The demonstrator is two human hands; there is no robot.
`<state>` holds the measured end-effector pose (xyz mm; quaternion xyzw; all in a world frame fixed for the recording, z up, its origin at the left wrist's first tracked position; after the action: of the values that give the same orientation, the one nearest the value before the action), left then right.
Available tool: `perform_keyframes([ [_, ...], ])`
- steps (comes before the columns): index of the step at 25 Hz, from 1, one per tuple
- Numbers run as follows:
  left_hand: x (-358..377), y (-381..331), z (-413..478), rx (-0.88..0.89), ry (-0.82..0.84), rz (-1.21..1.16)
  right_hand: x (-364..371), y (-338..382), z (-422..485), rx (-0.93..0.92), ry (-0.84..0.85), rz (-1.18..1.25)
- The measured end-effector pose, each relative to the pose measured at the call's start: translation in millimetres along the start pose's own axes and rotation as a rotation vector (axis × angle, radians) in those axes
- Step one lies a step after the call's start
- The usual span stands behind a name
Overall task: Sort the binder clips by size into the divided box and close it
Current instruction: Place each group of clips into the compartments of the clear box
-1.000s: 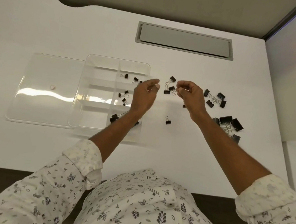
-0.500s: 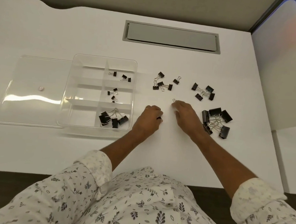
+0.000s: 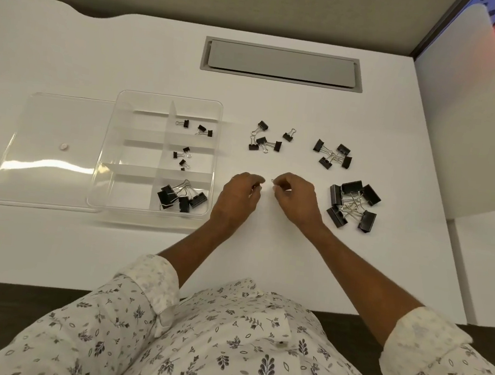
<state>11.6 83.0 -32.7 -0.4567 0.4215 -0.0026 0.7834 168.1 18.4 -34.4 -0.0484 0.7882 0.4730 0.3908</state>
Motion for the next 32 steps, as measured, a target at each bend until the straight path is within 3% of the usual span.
perform_keyframes([
  [5,-42,0,21,-0.090,-0.334,-0.171,9,33,15,0.432,0.264,0.710],
  [11,-102,29,51,-0.240,-0.562,-0.277,22,117,35,0.408,0.463,0.984],
  [15,-132,62,67,-0.425,-0.671,-0.423,31,174,44,0.327,0.554,0.879],
  [18,-152,73,77,-0.456,-0.712,-0.408,32,194,52,0.229,0.561,0.819],
  [21,-161,82,82,-0.460,-0.760,-0.430,25,191,64,0.170,0.488,0.804],
  [25,-149,82,87,-0.442,-0.723,-0.467,6,163,85,0.159,0.269,0.743],
  [28,-127,73,91,-0.378,-0.638,-0.472,-9,129,95,0.099,0.082,0.520],
  [32,-87,54,100,-0.254,-0.429,-0.368,-2,80,102,-0.070,-0.040,-0.039],
])
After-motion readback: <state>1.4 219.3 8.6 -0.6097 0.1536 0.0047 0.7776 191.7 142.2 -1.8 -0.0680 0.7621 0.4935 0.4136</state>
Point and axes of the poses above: each hand's wrist, its own z-axis towards the middle knuckle, its own x-axis out of the palm, y = z × x, the point moved 4 cm from there along z, towards the middle knuckle, and after that the axes turned 15 degrees about x, right-handed, at the moved point
